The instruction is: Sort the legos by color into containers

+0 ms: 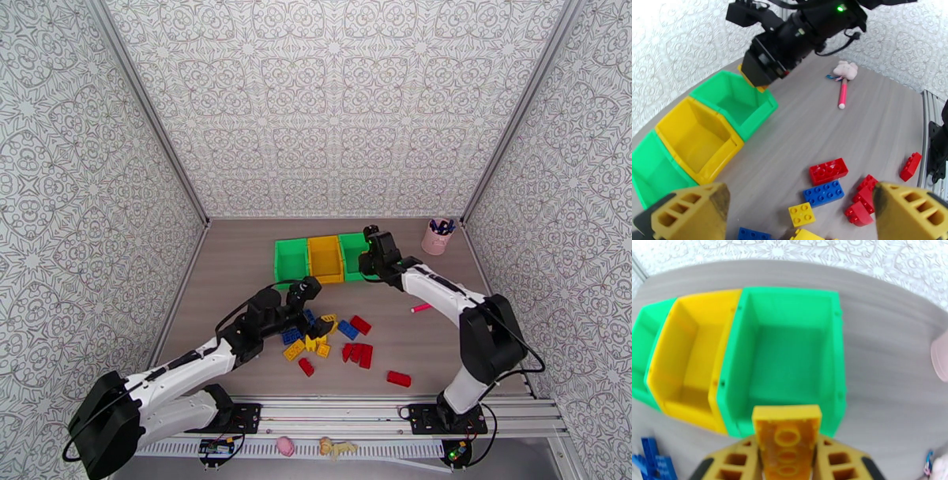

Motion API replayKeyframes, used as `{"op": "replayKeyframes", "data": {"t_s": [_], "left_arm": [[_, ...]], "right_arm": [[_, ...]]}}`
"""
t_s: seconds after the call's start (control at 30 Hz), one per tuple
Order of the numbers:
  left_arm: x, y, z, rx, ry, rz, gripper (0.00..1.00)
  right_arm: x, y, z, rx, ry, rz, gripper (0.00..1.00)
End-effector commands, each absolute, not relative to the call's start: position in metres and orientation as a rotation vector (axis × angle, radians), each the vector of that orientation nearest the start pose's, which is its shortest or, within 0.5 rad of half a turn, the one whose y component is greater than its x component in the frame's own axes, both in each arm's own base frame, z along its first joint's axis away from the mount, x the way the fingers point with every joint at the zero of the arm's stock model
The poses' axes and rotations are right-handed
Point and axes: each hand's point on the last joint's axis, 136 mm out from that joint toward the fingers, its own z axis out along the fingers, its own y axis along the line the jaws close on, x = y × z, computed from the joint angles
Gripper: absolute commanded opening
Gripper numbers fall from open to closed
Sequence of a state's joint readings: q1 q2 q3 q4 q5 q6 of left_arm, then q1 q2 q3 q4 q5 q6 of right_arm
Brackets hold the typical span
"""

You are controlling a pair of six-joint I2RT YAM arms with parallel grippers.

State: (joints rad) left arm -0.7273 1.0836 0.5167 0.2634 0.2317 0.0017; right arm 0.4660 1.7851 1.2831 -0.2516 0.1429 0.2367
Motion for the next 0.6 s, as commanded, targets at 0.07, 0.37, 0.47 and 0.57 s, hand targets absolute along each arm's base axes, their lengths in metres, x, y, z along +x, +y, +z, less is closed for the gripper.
{"op": "replayKeyframes", "data": {"t_s": [0.07,0.37,0.47,0.57], "left_arm": [[0.25,-0.258,0.19,0.759,1.789,-0.674,1.0],[0.249,-0.253,0.188,0.757,1.785,-0.654,1.0],[0.247,-0.252,0.192,0.776,1.756,-0.652,1.0],[0.245,-0.253,0.194,0.802,1.733,-0.654,1.0]], "right_arm": [[0.492,0.222,0.131,-0.215,2.282,0.201,0.3],[0.505,0.227,0.126,-0.255,2.277,0.183,0.4],[0.498,0.226,0.138,-0.273,2.256,0.193,0.53],[0.489,0.224,0.148,-0.289,2.248,0.204,0.61]]}}
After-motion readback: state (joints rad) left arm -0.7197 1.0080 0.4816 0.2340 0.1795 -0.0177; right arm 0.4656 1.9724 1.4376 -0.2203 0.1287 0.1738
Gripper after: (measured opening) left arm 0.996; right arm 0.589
